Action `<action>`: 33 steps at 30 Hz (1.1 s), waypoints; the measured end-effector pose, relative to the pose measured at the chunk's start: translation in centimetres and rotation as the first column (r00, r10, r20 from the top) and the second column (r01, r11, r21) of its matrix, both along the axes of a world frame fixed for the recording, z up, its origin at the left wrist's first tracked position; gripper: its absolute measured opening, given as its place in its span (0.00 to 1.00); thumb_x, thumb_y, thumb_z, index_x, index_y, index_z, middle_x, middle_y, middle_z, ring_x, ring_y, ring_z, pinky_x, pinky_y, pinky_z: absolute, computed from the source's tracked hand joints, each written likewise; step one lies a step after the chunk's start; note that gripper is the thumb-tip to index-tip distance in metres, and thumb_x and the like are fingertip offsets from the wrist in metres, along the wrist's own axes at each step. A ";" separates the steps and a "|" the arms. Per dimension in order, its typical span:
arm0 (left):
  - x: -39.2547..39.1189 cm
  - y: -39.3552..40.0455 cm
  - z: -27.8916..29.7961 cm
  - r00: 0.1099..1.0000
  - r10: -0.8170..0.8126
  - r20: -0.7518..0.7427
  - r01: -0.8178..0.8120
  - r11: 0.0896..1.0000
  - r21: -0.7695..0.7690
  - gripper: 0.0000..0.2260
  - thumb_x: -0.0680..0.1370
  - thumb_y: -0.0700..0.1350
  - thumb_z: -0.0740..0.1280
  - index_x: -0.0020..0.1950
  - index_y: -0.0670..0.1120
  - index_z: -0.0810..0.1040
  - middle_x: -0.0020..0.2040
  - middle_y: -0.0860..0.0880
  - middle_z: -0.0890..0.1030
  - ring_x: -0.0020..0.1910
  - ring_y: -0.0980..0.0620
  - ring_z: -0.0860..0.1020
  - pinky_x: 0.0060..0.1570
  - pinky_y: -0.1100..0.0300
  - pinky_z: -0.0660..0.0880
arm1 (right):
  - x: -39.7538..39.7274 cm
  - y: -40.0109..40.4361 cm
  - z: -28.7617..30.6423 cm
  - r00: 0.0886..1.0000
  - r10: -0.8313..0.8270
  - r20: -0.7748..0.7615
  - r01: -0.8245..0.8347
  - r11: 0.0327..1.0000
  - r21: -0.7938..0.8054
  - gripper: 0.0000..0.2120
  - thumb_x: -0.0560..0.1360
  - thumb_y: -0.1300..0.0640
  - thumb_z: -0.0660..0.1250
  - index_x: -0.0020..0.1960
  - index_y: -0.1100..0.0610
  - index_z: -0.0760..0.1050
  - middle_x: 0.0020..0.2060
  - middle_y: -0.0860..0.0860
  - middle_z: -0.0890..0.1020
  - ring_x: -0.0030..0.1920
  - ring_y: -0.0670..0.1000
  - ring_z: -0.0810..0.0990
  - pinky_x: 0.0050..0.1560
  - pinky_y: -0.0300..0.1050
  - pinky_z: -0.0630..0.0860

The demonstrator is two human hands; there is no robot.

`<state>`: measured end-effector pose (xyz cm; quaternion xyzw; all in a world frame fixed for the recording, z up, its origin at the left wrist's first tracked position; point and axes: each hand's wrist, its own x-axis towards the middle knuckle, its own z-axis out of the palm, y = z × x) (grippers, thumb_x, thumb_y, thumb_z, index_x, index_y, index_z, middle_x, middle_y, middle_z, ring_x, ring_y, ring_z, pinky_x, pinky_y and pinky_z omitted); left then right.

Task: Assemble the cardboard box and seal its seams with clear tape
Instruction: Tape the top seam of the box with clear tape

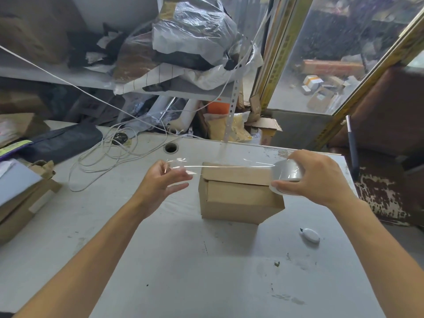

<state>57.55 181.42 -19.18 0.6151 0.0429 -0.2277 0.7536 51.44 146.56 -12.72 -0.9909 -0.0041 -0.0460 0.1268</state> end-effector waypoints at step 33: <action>-1.0 -2.8 -8.6 0.915 0.026 -0.402 -0.129 0.965 -0.230 0.10 0.74 0.47 0.71 0.41 0.43 0.73 0.38 0.47 0.75 0.45 0.48 0.83 0.48 0.57 0.81 | 0.2 0.5 0.2 0.999 0.018 -0.052 -0.017 1.000 0.017 0.25 0.63 0.33 0.74 0.49 0.50 0.74 0.41 0.44 0.76 0.42 0.50 0.76 0.40 0.48 0.75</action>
